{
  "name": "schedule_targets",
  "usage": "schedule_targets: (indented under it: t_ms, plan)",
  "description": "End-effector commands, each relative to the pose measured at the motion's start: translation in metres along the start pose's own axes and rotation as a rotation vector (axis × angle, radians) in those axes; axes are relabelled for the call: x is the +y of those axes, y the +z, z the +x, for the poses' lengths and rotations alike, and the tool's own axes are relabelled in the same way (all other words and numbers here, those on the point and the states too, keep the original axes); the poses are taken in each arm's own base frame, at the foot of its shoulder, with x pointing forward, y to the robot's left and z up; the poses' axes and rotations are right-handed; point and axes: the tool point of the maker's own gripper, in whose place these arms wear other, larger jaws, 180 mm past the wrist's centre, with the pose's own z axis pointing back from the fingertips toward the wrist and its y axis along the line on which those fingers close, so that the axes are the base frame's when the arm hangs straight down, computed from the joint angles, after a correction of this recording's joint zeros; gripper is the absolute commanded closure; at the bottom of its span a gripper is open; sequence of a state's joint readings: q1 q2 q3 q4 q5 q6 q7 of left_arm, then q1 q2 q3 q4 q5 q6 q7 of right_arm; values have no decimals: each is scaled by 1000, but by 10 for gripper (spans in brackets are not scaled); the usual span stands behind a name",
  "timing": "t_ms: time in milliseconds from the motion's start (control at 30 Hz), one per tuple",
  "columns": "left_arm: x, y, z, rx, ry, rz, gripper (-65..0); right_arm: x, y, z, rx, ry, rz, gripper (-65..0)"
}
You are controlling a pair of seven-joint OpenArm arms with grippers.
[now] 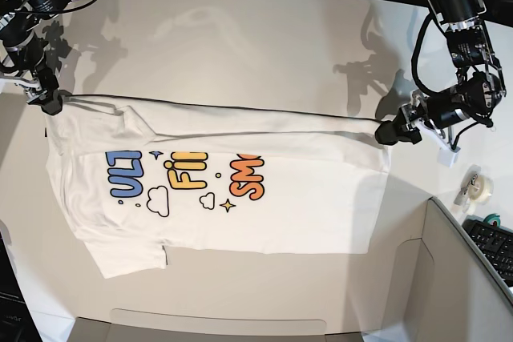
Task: Layout the t-shirt on the table in an organized manner, then fold the t-shirt properly
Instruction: 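Hold the folded edge taut with both grippers, stretching it apart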
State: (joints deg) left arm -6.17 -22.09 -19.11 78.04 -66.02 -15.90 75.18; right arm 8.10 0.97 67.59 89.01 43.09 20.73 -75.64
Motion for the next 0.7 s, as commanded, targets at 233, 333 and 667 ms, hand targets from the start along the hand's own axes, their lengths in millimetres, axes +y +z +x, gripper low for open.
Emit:
schedule_targets:
  t_ms: [233,333,667]
  plan:
    - [-8,7,18,-41,-29,-16,-330,-8,-14,4,-41,-62,19,-500]
    - [-8,7,18,-41,-29,-16,-330,-12,-23,-2,-31,-101,26,-500]
    - [-8,7,17,-36,-29,-15,-330,-10,-34,0,-17,-130,49,-314]
